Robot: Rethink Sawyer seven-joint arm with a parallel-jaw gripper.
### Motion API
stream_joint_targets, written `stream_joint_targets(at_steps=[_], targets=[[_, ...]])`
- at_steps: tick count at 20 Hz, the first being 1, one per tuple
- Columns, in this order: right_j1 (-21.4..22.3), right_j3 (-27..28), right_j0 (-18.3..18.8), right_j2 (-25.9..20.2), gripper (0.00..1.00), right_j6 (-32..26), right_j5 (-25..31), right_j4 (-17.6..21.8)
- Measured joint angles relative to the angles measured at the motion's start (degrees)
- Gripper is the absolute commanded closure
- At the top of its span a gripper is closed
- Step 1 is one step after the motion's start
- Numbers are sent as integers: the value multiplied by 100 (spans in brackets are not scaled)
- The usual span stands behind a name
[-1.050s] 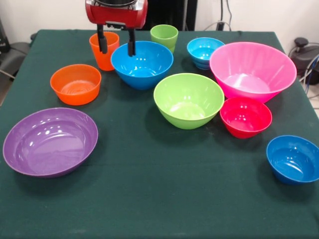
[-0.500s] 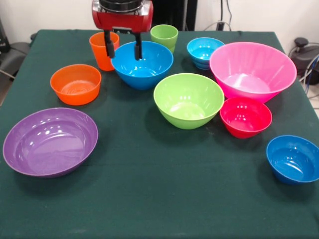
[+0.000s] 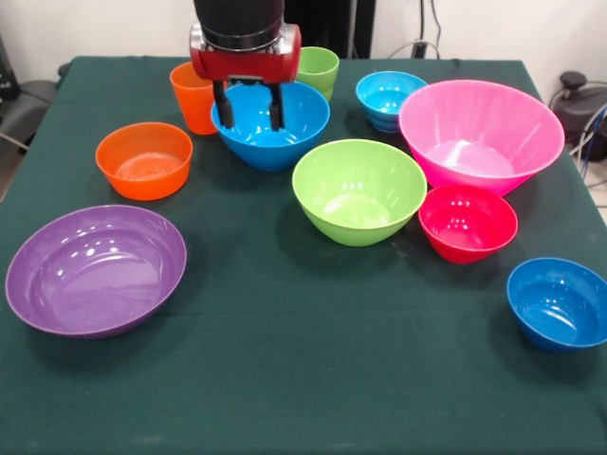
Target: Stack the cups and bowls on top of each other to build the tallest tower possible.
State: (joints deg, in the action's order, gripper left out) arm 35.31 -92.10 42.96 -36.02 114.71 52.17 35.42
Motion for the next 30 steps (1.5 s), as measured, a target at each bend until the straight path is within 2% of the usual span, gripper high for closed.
stream_joint_targets(at_steps=[7,22,30], targets=[[-60,137,-79,2,0,0,0,52],[217,429,-973,119,0,0,0,269],[39,649,-982,121,0,0,1,270]])
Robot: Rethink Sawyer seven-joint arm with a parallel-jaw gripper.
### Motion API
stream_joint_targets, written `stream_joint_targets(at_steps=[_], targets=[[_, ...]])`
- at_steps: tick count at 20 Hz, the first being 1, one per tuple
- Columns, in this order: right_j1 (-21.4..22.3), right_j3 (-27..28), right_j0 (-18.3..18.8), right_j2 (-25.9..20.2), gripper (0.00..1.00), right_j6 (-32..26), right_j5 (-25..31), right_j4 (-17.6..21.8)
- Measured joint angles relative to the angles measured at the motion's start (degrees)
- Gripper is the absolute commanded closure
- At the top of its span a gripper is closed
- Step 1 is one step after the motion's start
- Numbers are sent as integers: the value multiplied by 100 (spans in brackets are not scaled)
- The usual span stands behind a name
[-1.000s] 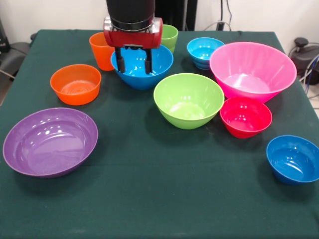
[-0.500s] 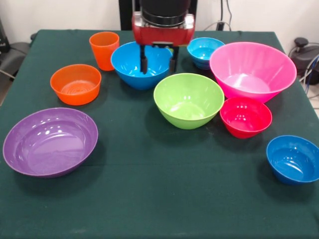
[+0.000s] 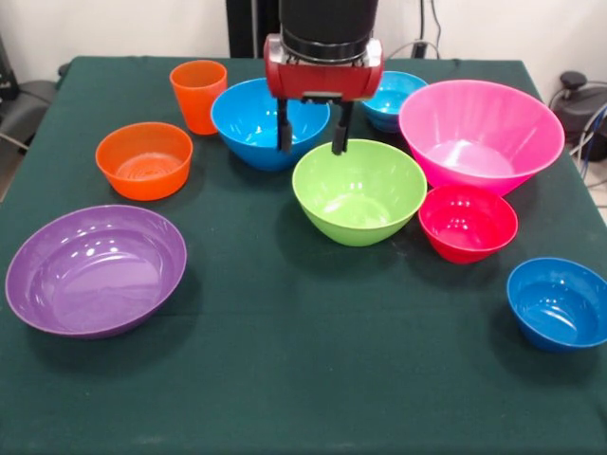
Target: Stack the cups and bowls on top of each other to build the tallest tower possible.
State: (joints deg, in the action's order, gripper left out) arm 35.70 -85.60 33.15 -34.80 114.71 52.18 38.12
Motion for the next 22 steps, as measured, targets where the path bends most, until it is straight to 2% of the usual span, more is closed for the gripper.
stream_joint_targets(at_steps=[9,17,22], targets=[[-338,170,38,2,0,0,-1,0],[-383,356,-19,11,0,0,21,18],[-388,734,-112,9,0,0,245,17]])
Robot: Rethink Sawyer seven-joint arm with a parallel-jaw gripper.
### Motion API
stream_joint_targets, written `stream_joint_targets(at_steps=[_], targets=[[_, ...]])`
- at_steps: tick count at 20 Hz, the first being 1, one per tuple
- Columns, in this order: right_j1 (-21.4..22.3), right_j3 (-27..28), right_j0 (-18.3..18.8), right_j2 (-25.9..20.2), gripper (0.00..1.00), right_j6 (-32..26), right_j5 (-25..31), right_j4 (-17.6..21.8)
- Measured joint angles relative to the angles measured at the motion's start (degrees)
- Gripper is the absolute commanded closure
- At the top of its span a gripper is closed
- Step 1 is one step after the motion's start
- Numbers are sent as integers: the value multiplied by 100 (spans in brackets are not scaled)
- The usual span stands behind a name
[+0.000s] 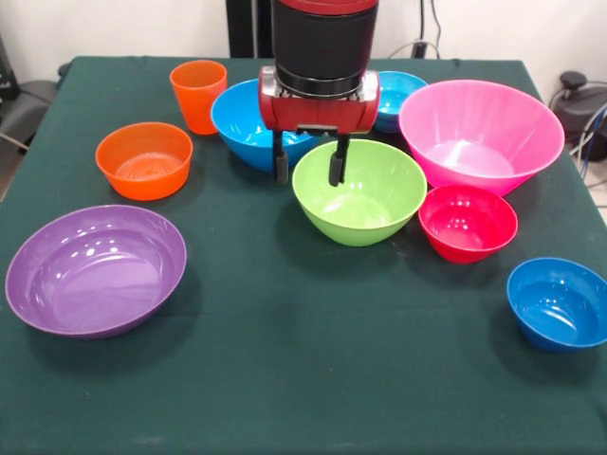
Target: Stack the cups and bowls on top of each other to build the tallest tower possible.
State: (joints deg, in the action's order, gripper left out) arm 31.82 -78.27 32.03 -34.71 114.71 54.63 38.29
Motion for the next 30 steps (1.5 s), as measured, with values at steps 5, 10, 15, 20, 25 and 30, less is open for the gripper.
stream_joint_targets(at_steps=[5,10,15,20,25,30], targets=[[-53,223,-7,1,0,0,158,-8],[-187,517,-17,1,0,0,409,-17],[-344,918,-81,0,0,-7,862,-12],[-508,1378,-170,-21,0,-124,1275,-2],[-757,1975,-270,-101,0,-481,1601,17],[-1158,2729,-395,-221,0,-1184,1753,42]])
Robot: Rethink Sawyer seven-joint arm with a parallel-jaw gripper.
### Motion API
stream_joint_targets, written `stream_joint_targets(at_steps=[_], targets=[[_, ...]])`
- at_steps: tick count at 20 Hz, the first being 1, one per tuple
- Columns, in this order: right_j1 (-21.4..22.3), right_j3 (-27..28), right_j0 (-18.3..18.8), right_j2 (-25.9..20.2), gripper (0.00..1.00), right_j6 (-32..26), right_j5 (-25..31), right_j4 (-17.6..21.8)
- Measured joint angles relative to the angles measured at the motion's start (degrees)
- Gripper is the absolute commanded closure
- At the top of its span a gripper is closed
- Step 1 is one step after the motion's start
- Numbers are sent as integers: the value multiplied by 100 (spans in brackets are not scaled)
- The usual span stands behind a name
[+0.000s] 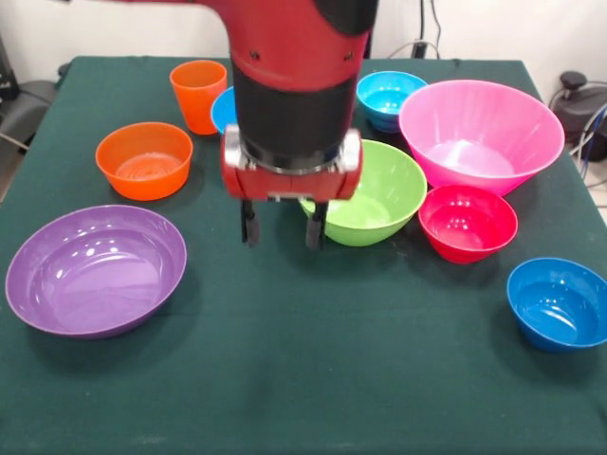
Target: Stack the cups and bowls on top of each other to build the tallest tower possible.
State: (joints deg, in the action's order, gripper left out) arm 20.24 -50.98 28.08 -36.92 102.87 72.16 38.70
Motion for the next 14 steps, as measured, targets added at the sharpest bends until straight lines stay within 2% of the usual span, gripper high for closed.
stream_joint_targets(at_steps=[7,14], targets=[[-547,865,-182,-60,0,-815,14,27],[-546,800,-185,-39,0,-869,-63,10]])
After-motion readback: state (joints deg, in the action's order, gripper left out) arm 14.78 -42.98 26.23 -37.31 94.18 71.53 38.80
